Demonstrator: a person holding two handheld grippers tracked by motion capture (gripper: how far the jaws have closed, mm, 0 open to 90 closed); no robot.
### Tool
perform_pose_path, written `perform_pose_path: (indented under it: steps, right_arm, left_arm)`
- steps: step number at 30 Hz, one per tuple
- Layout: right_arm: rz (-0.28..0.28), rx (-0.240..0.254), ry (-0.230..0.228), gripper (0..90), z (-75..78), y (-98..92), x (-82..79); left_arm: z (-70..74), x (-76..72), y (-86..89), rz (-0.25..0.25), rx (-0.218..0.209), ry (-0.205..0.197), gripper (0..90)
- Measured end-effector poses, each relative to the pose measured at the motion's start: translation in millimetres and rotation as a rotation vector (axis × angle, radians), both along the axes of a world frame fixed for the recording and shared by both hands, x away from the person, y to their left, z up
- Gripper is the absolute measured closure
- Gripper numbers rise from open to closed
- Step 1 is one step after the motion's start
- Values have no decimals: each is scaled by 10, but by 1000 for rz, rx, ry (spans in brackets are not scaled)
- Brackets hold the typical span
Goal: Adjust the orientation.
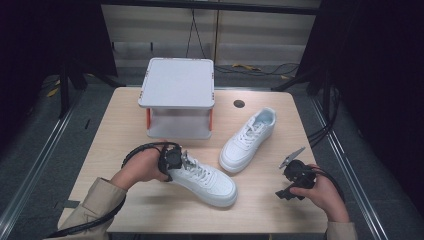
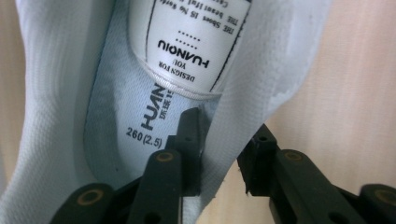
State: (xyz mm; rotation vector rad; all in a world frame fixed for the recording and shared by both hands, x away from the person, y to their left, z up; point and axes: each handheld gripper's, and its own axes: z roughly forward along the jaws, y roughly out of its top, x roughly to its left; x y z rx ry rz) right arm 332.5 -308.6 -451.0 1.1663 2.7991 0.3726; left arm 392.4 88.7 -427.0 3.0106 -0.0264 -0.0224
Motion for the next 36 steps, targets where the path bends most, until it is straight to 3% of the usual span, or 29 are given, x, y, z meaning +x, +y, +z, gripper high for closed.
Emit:
perform_pose_path:
  steps: [1, 2, 7, 11, 12, 13, 14, 17, 18, 19, 20, 21, 22, 24, 28, 32, 33, 34, 35, 36]
  right_arm:
    - [0, 2, 0, 212, -4, 1, 0]
    - [3, 3, 0, 213, -8, 2, 2]
    - [5, -3, 4, 213, -31, 14, 12]
    - [14, -4, 2, 213, -28, 37, 6]
    - [16, -2, -5, 214, -16, 48, 4]
    - [16, -2, -5, 214, -16, 48, 4]
    - [19, -2, -8, 214, -7, 60, 3]
    - [22, -3, -7, 215, -5, 68, 7]
    - [22, -2, -6, 214, -9, 76, 10]
    - [22, -2, -6, 214, -9, 76, 10]
    - [23, -4, -5, 214, -10, 81, 11]
    - [23, -4, -5, 214, -10, 81, 11]
    - [22, -4, -5, 215, -10, 81, 13]
    - [29, -5, -10, 215, -15, 84, 24]
    - [28, -8, -5, 215, -19, 97, 23]
    - [42, -8, -3, 215, -38, 119, 29]
    - [41, -8, -2, 214, -43, 125, 30]
    - [41, -11, 0, 215, -42, 133, 28]
    - [41, -11, 0, 215, -42, 133, 28]
    - [41, -8, -7, 215, -38, 137, 33]
  left_arm:
    - [0, 0, 0, 0, 0, 0, 746]
    - [18, -37, 11, -7, -31, 28, 758]
    - [121, -83, 73, 15, -79, 39, 784]
    - [236, -98, 201, 62, -82, 40, 801]
    - [281, -107, 286, 107, -87, 33, 808]
    - [281, -107, 286, 107, -87, 33, 811]
    - [351, -118, 407, 156, -96, 8, 816]
    - [431, -92, 509, 196, -90, -6, 821]
    - [492, -68, 620, 260, -111, -34, 824]
    - [492, -68, 620, 260, -111, -34, 825]
    - [526, -33, 705, 335, -119, -60, 825]
    - [526, -33, 705, 335, -119, -60, 826]
    - [523, -7, 734, 382, -129, -72, 826]
    - [441, 8, 714, 447, -135, -52, 821]
    - [345, -82, 620, 477, -138, -19, 811]
    - [221, -196, 509, 424, -84, -14, 783]
    - [174, -216, 495, 405, -105, 3, 755]
    - [93, -256, 468, 401, -129, 54, 737]
    - [93, -256, 468, 401, -129, 54, 728]
    - [40, -269, 445, 370, -125, 60, 726]
